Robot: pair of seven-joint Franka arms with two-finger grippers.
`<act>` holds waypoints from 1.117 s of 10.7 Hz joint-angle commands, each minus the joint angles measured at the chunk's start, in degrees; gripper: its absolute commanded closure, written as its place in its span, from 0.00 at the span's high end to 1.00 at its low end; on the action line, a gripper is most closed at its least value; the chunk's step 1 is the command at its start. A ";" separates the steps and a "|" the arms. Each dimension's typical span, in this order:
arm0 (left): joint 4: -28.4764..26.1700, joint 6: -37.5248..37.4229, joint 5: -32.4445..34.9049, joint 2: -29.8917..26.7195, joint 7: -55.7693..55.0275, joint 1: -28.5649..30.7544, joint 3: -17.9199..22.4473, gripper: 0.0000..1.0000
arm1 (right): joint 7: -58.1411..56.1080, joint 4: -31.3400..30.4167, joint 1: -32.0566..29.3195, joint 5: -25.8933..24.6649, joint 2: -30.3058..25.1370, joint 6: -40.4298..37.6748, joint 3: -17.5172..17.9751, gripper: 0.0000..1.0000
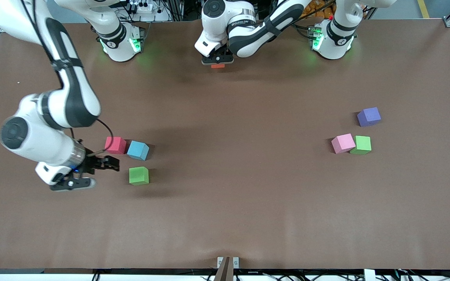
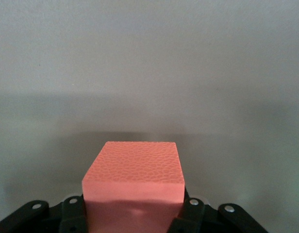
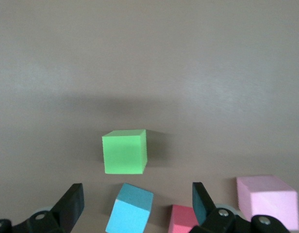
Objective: Arrange blocks into number 1
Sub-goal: 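Carry the orange cube to mid-table while the right gripper grasps the green cube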
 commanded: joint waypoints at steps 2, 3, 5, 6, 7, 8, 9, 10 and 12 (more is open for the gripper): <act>0.70 4.50 3.95 2.73 -1.71 -8.93 10.43 0.00 | 0.06 2.92 4.22 -0.94 4.82 2.55 -3.00 0.98; 0.79 5.47 3.96 3.26 -1.63 -9.82 11.15 0.00 | 0.50 2.92 5.19 -0.68 5.87 2.72 -3.54 0.98; 0.88 6.71 6.48 3.70 -1.62 -10.01 11.24 0.00 | 3.73 2.83 5.38 0.72 7.10 4.12 -3.89 0.97; 0.96 6.80 9.20 4.66 -1.62 -9.92 11.24 0.00 | 7.41 2.83 6.16 0.82 7.81 4.39 -3.89 0.96; 1.57 6.80 11.06 5.54 -1.62 -9.92 11.24 0.00 | 9.44 2.83 6.87 0.82 8.16 4.66 -4.15 0.96; 2.36 6.80 11.51 5.99 -1.62 -9.83 11.24 0.00 | 10.25 2.83 7.40 0.82 9.04 5.18 -4.59 0.96; 2.72 6.80 11.52 5.99 -1.36 -9.66 11.24 0.01 | 10.17 2.83 8.27 0.73 9.91 5.62 -5.55 0.96; 3.07 6.63 11.60 5.82 -1.19 -9.40 11.33 0.99 | 9.65 2.83 9.06 0.64 10.45 5.63 -6.00 0.96; 3.34 5.14 11.52 4.24 -1.80 -9.13 11.24 1.00 | 8.33 2.83 9.33 -0.06 11.41 5.89 -6.00 0.95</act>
